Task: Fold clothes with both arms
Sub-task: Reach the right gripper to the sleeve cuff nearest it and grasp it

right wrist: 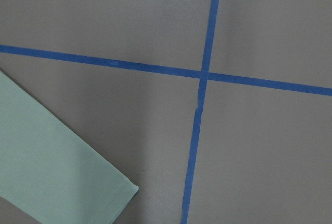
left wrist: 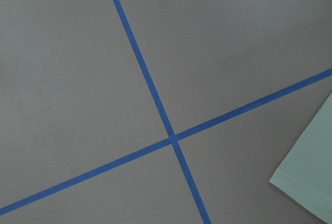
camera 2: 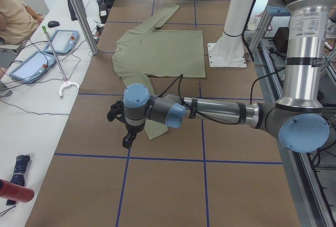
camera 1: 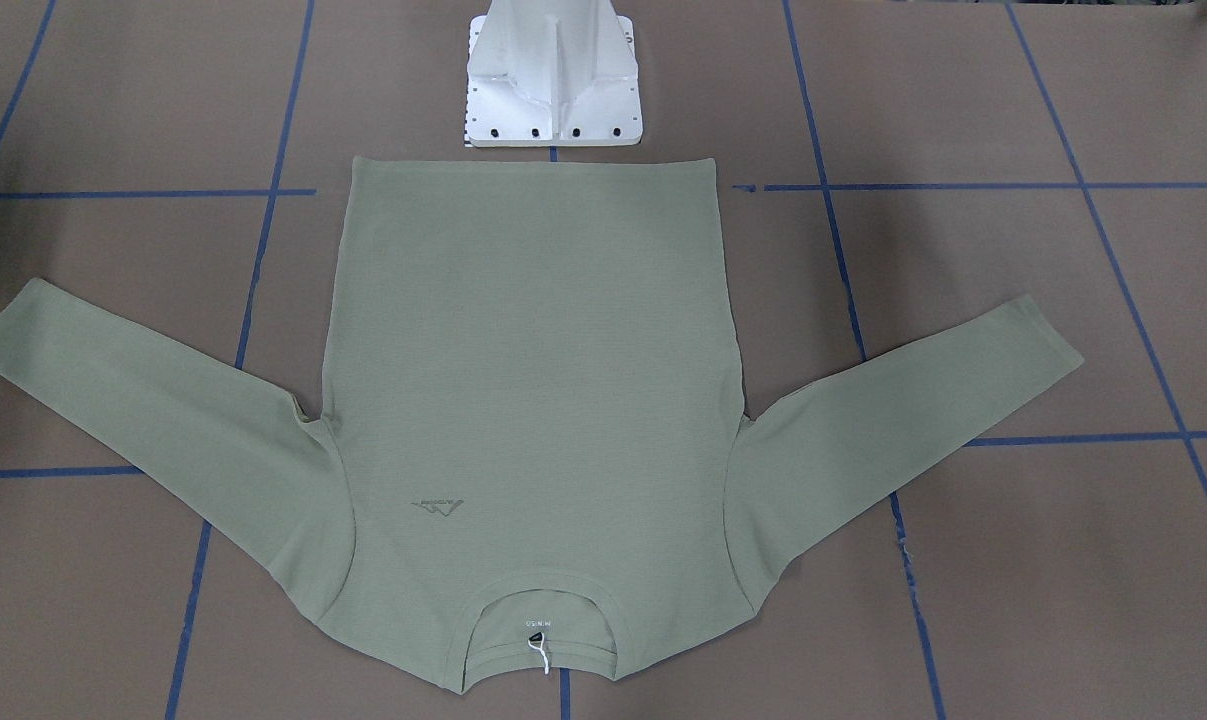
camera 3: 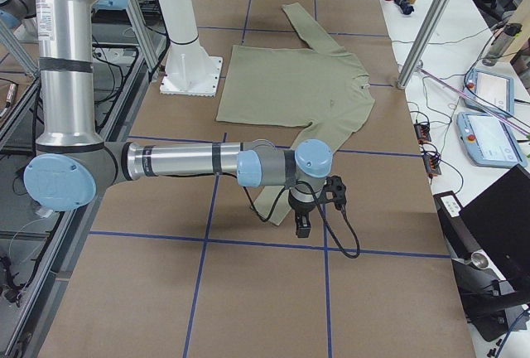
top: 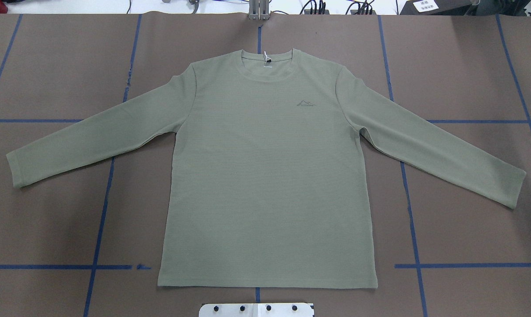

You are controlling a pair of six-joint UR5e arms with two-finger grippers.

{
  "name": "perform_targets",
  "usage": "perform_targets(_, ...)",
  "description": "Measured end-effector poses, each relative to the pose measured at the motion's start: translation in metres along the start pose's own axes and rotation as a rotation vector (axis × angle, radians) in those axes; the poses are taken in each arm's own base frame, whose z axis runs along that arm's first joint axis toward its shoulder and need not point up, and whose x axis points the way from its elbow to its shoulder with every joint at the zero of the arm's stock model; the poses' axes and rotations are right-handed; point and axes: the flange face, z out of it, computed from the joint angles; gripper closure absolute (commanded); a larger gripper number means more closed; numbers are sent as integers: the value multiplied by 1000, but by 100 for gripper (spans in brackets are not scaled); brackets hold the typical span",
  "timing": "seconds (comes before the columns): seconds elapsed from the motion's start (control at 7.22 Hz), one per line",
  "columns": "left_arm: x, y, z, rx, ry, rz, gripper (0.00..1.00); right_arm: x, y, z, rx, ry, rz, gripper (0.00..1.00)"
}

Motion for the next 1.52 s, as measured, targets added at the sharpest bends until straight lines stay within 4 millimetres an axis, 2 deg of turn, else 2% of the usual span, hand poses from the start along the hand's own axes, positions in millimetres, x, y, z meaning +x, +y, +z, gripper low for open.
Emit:
perform_targets(1.11,1,2,0,0,4,-9,0,0,-1,-1,3,1,-3,0)
perform_targets(1.52,0,5,5,-8,13,-16,0,-5,6,17,-1,-9,-32,0)
